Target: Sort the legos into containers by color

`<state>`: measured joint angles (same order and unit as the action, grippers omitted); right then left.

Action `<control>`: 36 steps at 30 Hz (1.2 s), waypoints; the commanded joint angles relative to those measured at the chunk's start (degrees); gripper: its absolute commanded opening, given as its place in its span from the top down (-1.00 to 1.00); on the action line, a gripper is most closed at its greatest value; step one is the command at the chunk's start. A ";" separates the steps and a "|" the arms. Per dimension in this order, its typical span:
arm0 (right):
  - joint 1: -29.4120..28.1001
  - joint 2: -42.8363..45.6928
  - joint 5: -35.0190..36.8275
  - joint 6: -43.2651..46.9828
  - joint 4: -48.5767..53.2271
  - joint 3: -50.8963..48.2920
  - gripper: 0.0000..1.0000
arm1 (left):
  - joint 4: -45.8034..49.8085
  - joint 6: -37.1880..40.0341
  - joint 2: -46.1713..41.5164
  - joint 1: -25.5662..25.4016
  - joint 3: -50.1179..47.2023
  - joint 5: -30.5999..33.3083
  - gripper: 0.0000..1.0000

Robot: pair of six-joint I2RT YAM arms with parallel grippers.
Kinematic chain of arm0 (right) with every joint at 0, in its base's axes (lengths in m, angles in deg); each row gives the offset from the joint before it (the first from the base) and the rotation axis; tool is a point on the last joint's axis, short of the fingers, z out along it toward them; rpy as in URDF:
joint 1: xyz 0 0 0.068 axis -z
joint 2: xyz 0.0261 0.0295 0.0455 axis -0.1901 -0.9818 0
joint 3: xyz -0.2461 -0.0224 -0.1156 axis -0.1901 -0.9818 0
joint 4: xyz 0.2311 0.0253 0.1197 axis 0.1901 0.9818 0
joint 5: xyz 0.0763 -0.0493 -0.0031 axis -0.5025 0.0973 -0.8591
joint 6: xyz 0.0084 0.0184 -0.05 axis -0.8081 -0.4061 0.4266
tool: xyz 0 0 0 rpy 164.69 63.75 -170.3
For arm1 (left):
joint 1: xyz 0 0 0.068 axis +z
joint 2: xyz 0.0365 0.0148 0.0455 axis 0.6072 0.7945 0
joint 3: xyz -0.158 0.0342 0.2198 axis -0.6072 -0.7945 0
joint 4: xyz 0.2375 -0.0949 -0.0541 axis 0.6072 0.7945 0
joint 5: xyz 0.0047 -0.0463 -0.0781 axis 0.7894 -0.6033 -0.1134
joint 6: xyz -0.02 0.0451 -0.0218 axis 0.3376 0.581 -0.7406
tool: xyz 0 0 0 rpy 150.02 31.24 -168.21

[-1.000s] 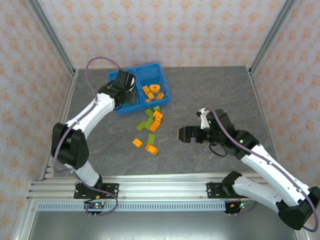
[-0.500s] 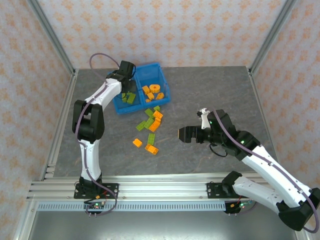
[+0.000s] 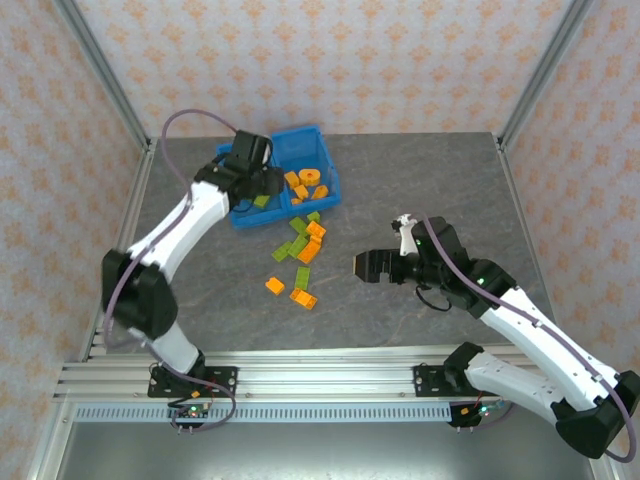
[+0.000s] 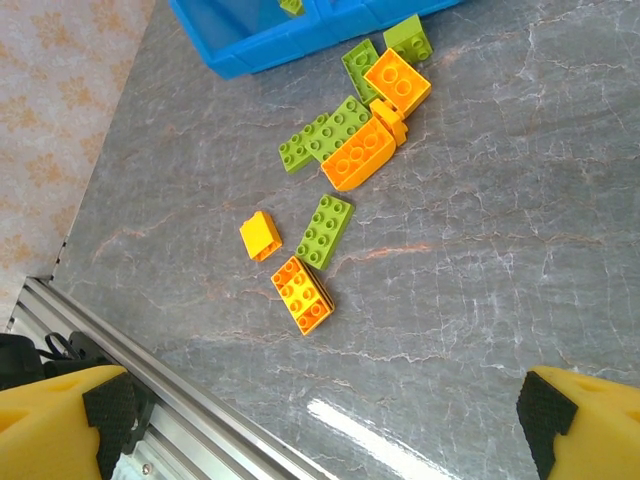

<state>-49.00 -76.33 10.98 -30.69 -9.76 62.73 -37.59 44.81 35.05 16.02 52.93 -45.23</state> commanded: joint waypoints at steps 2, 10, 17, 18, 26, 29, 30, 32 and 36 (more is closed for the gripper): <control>0.25 -0.07 0.48 -0.65 -1.99 0.39 -0.99 | 0.60 -5.04 -9.92 -9.94 -11.98 4.22 0.02; 0.25 -0.61 0.14 -0.48 -1.75 0.02 -0.99 | -0.08 -18.83 -12.86 -27.69 -26.29 11.82 -0.08; 0.25 -0.57 -0.12 -0.52 -0.77 0.07 -0.99 | -6.96 -18.05 -3.45 -28.50 -28.73 11.82 -0.31; 0.25 -0.37 0.02 -0.43 -0.61 0.18 -0.99 | -7.18 -17.73 -1.93 -28.47 -28.31 12.46 -0.33; 0.25 1.06 1.00 -0.40 0.91 0.09 -0.99 | -10.15 -15.52 6.48 -26.10 -26.19 12.82 -0.32; 0.25 1.24 1.19 -0.46 0.67 -0.24 -0.99 | -11.73 -15.52 7.65 -25.34 -27.41 12.00 -0.24; 0.25 1.24 1.02 -0.55 0.49 -0.27 -0.99 | -11.86 -15.52 8.08 -25.14 -27.57 11.57 -0.20; 0.25 1.15 0.84 -0.53 0.15 -0.27 -0.99 | -12.23 -15.77 8.56 -24.92 -28.04 10.70 -0.12; 0.21 1.06 0.64 -0.63 0.18 -0.18 -0.99 | -12.42 -16.92 8.04 -24.82 -29.26 10.09 0.17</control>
<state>-49.00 -75.94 11.18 -30.71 -9.80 62.73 -48.98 28.68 43.20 -9.05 24.85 -35.54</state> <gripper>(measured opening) 0.994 0.424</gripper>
